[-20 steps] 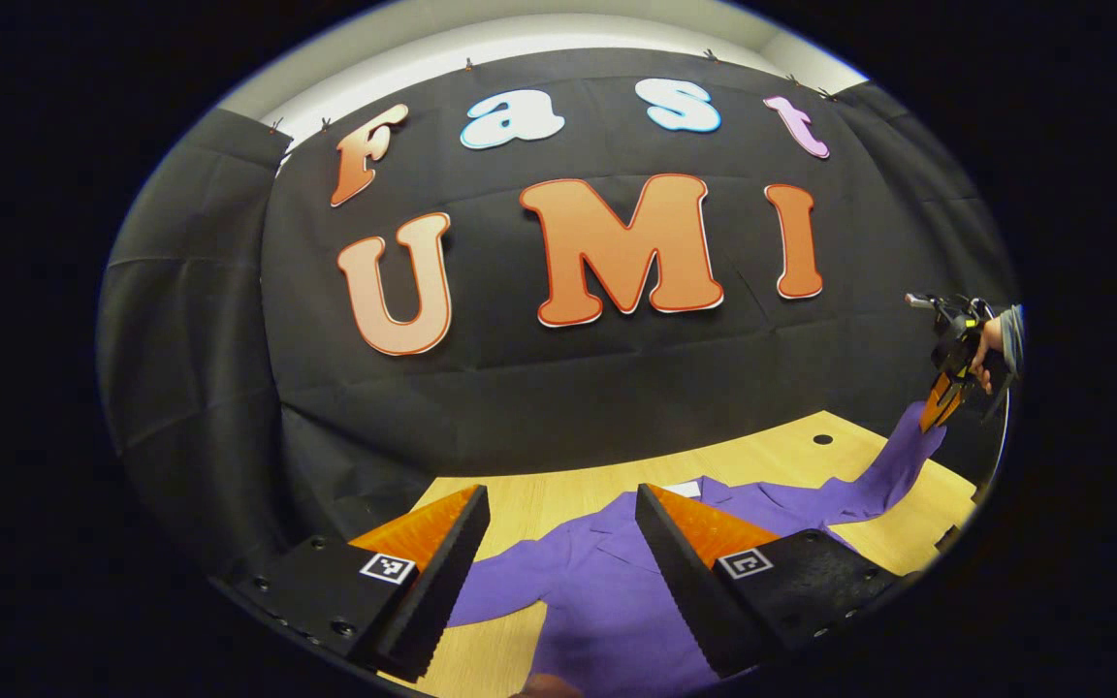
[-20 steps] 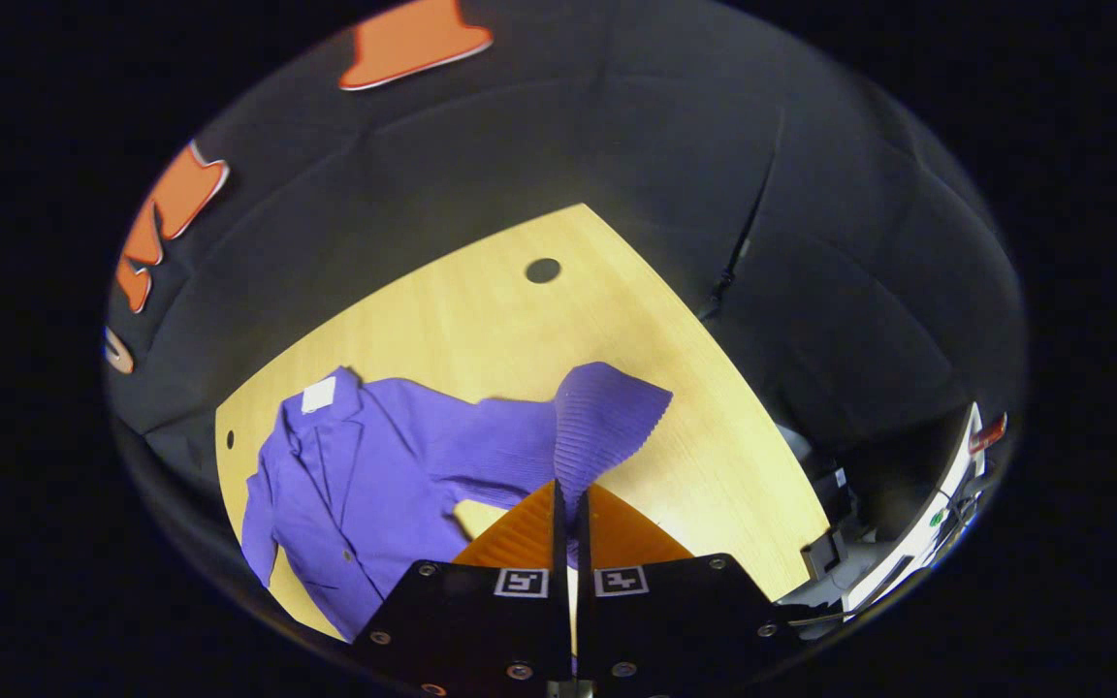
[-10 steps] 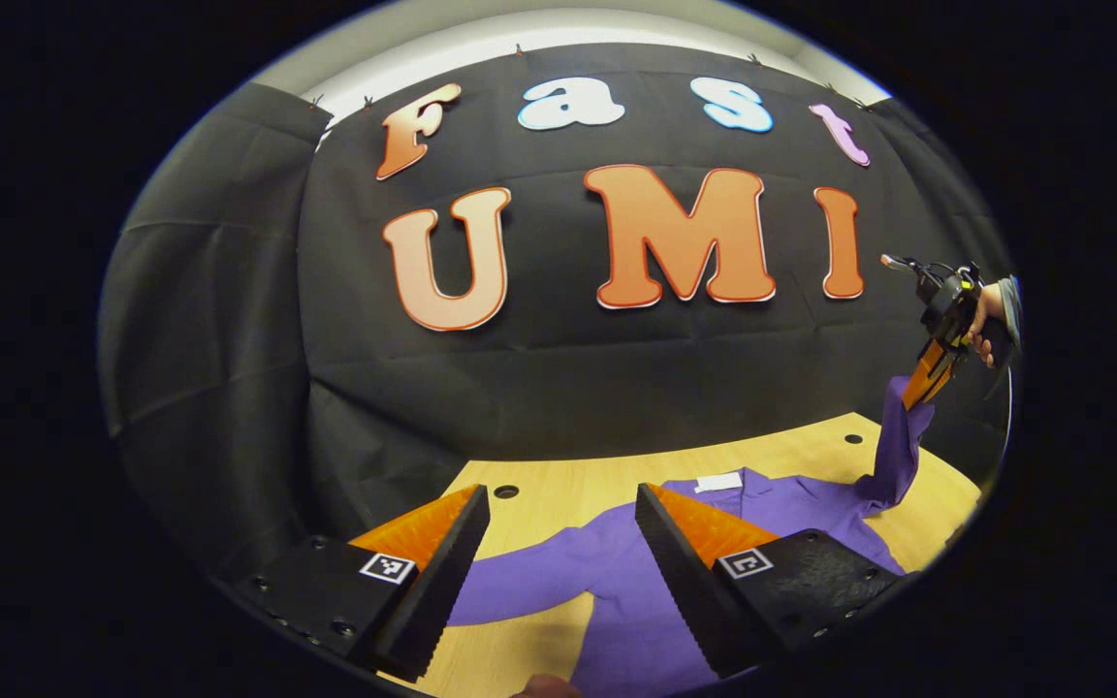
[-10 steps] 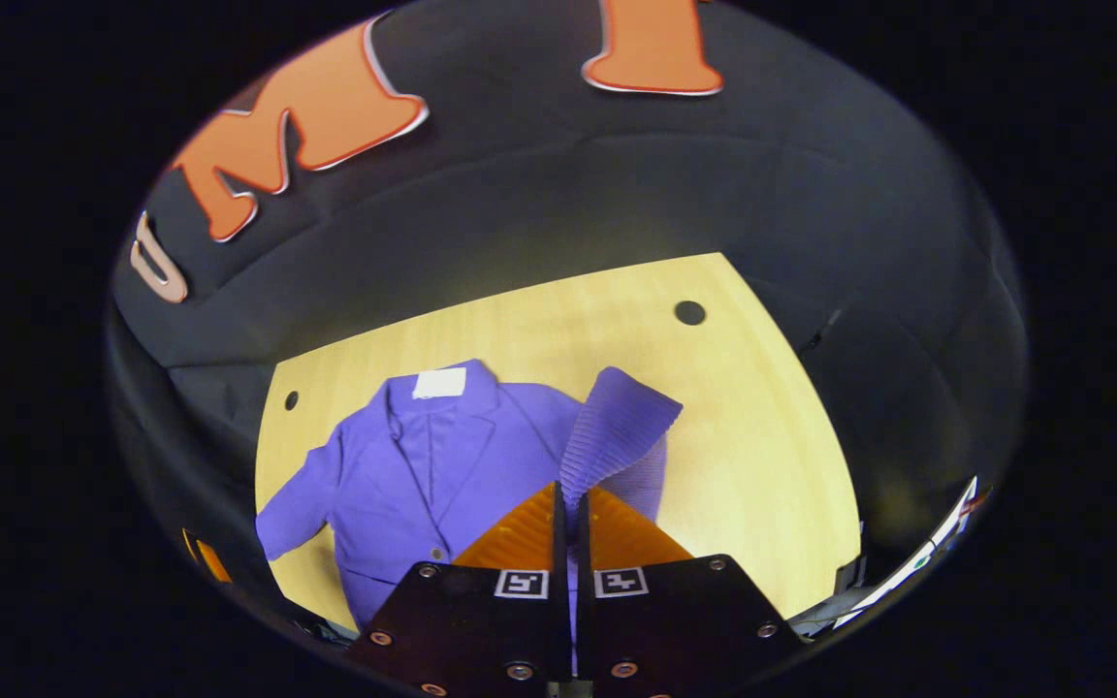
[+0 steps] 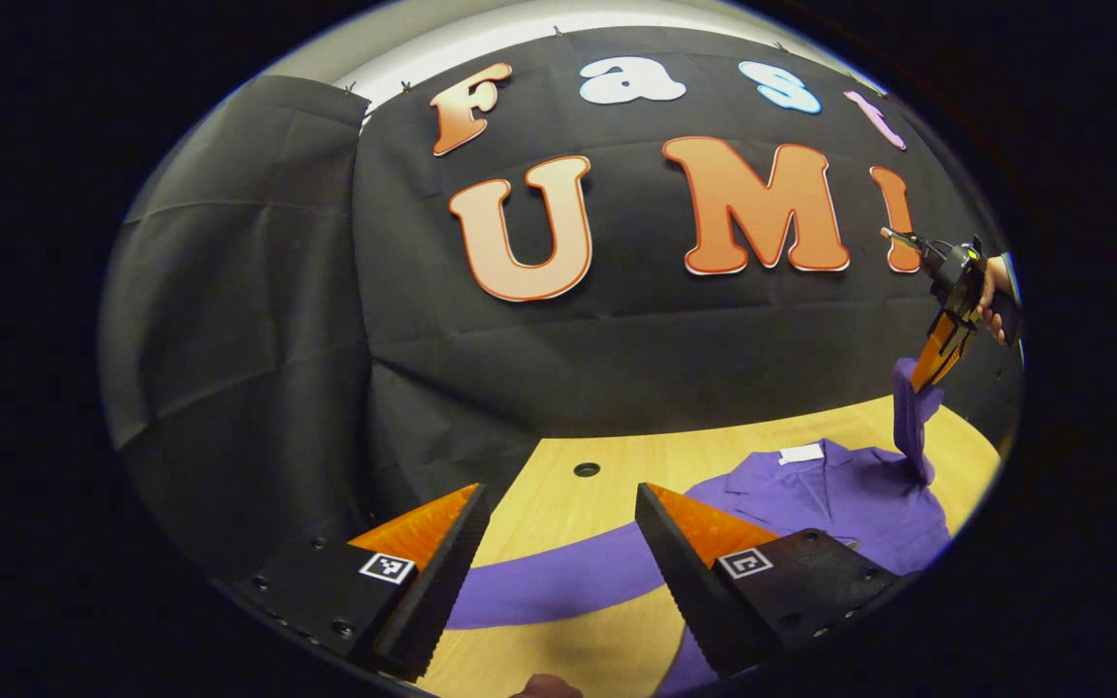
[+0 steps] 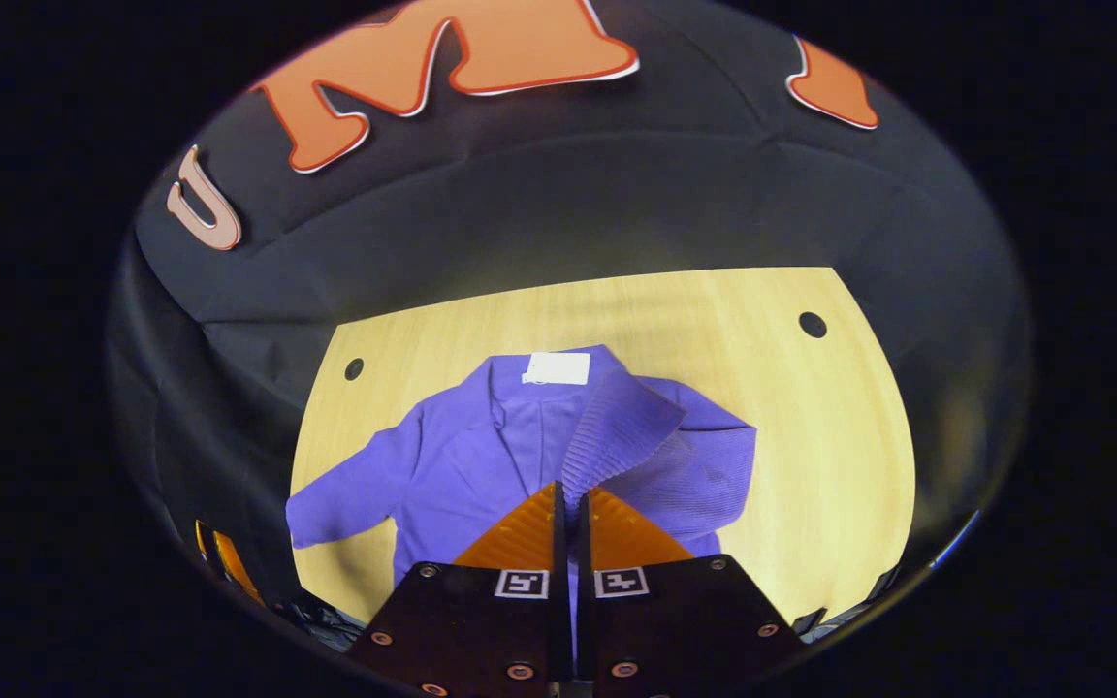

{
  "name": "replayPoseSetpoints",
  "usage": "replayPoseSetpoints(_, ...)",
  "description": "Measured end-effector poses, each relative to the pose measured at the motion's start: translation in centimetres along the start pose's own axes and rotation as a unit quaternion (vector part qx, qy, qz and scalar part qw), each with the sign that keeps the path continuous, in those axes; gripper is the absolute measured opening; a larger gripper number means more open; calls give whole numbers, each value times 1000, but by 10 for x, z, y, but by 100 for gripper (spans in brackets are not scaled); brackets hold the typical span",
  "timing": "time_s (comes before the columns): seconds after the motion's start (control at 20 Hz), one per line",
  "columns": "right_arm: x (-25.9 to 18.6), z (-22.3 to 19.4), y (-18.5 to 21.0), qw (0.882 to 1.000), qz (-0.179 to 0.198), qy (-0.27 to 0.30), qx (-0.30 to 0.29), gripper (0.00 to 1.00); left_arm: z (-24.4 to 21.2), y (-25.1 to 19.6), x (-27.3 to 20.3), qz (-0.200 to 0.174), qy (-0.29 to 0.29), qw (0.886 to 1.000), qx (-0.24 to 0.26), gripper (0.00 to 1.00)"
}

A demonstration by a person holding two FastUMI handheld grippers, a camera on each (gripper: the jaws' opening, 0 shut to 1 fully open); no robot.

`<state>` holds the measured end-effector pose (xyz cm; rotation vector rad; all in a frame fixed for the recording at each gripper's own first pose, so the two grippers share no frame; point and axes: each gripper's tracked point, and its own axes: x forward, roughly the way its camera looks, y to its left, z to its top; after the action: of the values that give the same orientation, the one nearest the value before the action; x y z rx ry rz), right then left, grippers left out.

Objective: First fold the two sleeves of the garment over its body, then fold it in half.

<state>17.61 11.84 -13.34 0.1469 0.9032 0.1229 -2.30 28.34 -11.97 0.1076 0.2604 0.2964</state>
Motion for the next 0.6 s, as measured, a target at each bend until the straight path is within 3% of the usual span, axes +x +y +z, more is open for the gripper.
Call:
replayPoseSetpoints(0.3,23,-6,43,1000,15,3,8,3,-20,41,24,8,17,1000,21,98)
replayPoseSetpoints(0.45,31,-7,69,999,39,-3,28,3,-34,56,40,10,37,999,30,98)
replayPoseSetpoints(0.55,31,-3,83,998,58,-18,35,8,-45,63,50,8,60,998,27,98)
replayPoseSetpoints(0.6,30,2,91,997,69,-29,34,25,-50,66,53,8,72,997,22,97)
